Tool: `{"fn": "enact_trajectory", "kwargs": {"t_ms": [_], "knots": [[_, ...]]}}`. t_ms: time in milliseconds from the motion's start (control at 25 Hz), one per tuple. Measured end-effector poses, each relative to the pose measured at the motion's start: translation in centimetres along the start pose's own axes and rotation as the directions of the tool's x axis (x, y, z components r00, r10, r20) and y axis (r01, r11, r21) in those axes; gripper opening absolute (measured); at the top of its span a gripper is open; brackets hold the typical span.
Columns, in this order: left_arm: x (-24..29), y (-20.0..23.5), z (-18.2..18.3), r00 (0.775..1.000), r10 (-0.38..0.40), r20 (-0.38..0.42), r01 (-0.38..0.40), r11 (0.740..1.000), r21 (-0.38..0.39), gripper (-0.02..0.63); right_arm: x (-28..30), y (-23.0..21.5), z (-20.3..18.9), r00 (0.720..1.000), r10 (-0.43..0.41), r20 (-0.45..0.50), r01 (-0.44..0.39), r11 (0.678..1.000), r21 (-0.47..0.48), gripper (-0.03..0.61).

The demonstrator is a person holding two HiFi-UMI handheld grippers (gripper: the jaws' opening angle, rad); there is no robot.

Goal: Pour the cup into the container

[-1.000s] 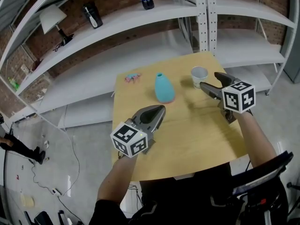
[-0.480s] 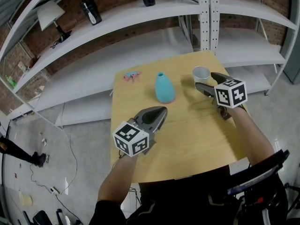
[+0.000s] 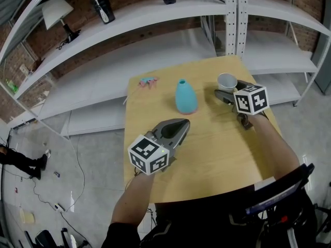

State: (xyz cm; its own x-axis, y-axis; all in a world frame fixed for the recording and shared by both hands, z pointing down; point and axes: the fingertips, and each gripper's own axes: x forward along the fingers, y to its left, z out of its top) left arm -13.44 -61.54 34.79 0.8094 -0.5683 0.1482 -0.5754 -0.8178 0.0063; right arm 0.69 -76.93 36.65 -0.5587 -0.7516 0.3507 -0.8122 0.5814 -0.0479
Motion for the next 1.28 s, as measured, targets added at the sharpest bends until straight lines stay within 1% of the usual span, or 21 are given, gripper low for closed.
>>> {"fn": "enact_trajectory", "kwargs": {"t_ms": [240, 280, 320, 360, 560, 800, 1040, 1200, 1280], "knots": [[-0.1, 0.0, 0.0, 1.000, -0.004, 0.003, 0.004, 1.000, 0.006, 0.002, 0.9, 0.4, 0.5, 1.000, -0.009, 0.005, 0.009, 1.000, 0.000, 0.365], [-0.1, 0.0, 0.0, 1.000, -0.005, 0.003, 0.005, 1.000, 0.007, 0.002, 0.9, 0.5, 0.4, 1.000, -0.013, 0.006, 0.013, 1.000, 0.002, 0.357], [-0.1, 0.0, 0.0, 1.000, -0.005, 0.004, 0.005, 1.000, 0.007, 0.002, 0.9, 0.5, 0.4, 1.000, -0.018, 0.007, 0.018, 1.000, 0.003, 0.325], [-0.1, -0.1, 0.0, 1.000, -0.005, 0.005, 0.005, 1.000, 0.007, 0.002, 0.9, 0.6, 0.4, 1.000, -0.022, 0.007, 0.022, 1.000, 0.002, 0.322], [-0.2, -0.1, 0.0, 1.000, -0.004, 0.005, 0.004, 1.000, 0.007, 0.002, 0.9, 0.8, 0.5, 0.999, -0.036, 0.002, 0.036, 0.999, -0.006, 0.322], [-0.1, 0.0, 0.0, 1.000, -0.004, 0.006, 0.004, 1.000, 0.007, 0.002, 0.9, 1.6, 0.1, 1.000, -0.010, -0.022, 0.009, 0.999, -0.035, 0.324], [-0.2, 0.0, 0.0, 1.000, -0.005, 0.006, 0.005, 1.000, 0.007, 0.002, 0.7, 1.3, 0.1, 0.999, -0.026, -0.021, 0.025, 0.999, -0.029, 0.314], [-0.1, -0.1, -0.1, 1.000, -0.009, 0.005, 0.009, 1.000, 0.005, 0.002, 0.7, 2.0, 0.3, 0.999, -0.016, -0.030, 0.015, 0.999, -0.053, 0.307], [-0.1, -0.3, -0.1, 1.000, -0.015, 0.005, 0.015, 1.000, 0.007, 0.002, 0.3, 2.6, 0.9, 0.999, -0.008, -0.031, 0.006, 0.997, -0.080, 0.307]]}}
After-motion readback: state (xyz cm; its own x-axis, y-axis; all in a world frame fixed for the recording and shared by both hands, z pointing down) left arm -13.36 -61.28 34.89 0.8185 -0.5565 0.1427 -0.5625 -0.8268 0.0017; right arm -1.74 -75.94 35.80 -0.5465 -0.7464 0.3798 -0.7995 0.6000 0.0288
